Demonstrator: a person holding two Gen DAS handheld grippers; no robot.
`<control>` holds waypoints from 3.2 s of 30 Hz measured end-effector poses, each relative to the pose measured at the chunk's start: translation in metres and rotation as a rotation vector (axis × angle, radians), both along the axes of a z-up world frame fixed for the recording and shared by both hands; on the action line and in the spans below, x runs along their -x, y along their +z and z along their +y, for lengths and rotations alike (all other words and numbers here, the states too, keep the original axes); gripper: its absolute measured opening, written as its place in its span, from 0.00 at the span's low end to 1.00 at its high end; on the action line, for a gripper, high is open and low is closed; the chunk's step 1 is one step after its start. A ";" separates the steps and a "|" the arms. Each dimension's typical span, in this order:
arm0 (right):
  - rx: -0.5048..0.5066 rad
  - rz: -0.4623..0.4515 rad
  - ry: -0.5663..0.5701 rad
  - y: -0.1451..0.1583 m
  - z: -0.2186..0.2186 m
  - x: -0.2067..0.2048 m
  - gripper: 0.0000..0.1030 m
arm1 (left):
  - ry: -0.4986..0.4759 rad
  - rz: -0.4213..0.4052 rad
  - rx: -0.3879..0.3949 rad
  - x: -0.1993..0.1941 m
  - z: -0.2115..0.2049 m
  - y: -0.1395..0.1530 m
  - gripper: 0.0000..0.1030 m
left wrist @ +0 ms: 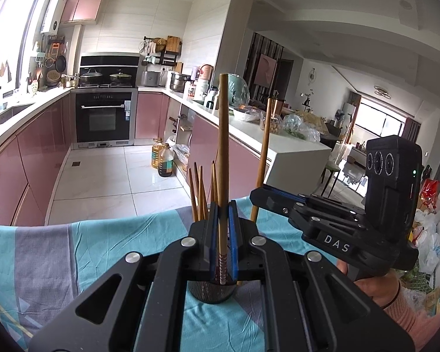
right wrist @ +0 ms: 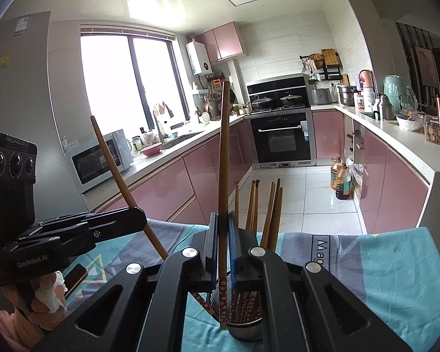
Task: Organize utensils
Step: 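Lower the left gripper's chopstick into the mesh cup while the right gripper lowers its own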
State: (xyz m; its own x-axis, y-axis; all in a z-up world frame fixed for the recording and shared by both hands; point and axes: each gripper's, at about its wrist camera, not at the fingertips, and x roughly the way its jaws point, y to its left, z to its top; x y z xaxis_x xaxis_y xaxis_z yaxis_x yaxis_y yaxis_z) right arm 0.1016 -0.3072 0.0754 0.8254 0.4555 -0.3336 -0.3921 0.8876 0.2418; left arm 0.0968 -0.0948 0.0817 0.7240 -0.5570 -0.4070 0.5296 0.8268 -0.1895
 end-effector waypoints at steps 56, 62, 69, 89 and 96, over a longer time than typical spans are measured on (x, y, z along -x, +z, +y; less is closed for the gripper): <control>0.009 0.053 -0.036 -0.026 0.005 -0.027 0.06 | 0.002 0.072 -0.065 -0.022 -0.024 -0.005 0.07; 0.006 0.067 -0.039 -0.034 0.005 -0.030 0.06 | 0.000 0.080 -0.073 -0.024 -0.026 -0.009 0.07; 0.004 0.077 -0.043 -0.039 0.005 -0.030 0.06 | -0.001 0.087 -0.082 -0.027 -0.025 -0.013 0.07; -0.005 0.102 -0.047 -0.051 0.005 -0.033 0.06 | -0.005 0.103 -0.110 -0.032 -0.029 -0.026 0.07; -0.008 0.112 -0.047 -0.056 0.005 -0.034 0.06 | -0.010 0.109 -0.121 -0.034 -0.029 -0.031 0.07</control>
